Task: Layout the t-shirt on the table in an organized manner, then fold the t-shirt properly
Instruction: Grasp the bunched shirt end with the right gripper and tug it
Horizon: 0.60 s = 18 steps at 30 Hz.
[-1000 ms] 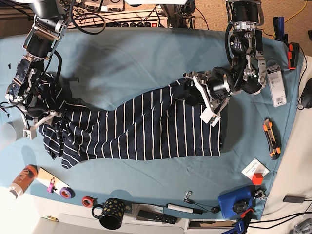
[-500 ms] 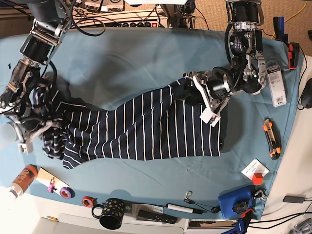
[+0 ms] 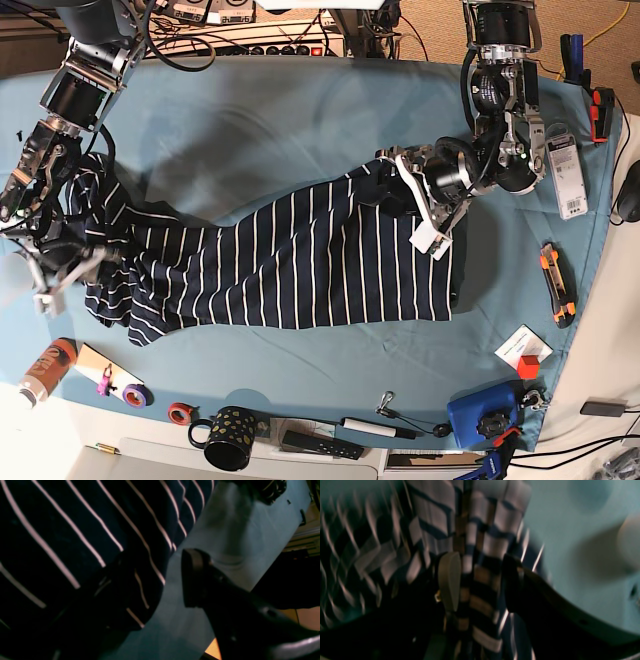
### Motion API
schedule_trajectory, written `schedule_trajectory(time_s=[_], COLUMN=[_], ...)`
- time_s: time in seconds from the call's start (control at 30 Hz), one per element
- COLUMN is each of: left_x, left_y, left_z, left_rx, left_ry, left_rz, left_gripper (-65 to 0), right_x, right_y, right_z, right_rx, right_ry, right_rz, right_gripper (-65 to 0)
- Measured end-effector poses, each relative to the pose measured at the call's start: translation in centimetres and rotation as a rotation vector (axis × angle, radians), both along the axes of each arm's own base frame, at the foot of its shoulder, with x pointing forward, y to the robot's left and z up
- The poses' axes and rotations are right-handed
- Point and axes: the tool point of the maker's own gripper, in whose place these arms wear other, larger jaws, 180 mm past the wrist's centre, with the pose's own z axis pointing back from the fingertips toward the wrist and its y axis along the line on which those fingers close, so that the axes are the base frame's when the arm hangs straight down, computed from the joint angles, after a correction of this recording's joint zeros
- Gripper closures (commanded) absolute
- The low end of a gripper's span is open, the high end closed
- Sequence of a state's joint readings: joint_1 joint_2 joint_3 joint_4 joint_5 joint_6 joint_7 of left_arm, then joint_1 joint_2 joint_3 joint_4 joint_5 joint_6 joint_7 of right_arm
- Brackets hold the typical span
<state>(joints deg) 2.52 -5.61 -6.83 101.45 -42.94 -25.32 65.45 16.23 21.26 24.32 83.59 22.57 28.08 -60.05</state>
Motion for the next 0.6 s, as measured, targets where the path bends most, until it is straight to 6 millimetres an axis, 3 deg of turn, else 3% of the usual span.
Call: schedule_trajectory(time_s=[0.07, 0.13, 0.4, 0.6], left_x=[0.0, 0.0, 0.0, 0.3], left_y=[0.0, 0.0, 0.0, 0.0], left_z=[0.0, 0.0, 0.0, 0.3], left_rx=[0.0, 0.0, -0.002, -0.011], left_ry=[0.0, 0.0, -0.002, -0.015], left_rz=[0.0, 0.0, 0.001, 0.01], left_gripper=[-30.9, -30.9, -30.9, -30.9], right_x=[0.6, 0.4, -0.4, -0.1], right_y=[-1.1, -1.8, -1.5, -1.0], right_z=[0.9, 0.4, -4.8, -4.6], right_rx=[-0.018, -0.02, 0.067, 0.066], right_ry=[-0.046, -0.017, 0.092, 0.083], right_rz=[-0.06, -0.097, -0.089, -0.062], right_gripper=[-27.6, -27.6, -27.6, -27.6])
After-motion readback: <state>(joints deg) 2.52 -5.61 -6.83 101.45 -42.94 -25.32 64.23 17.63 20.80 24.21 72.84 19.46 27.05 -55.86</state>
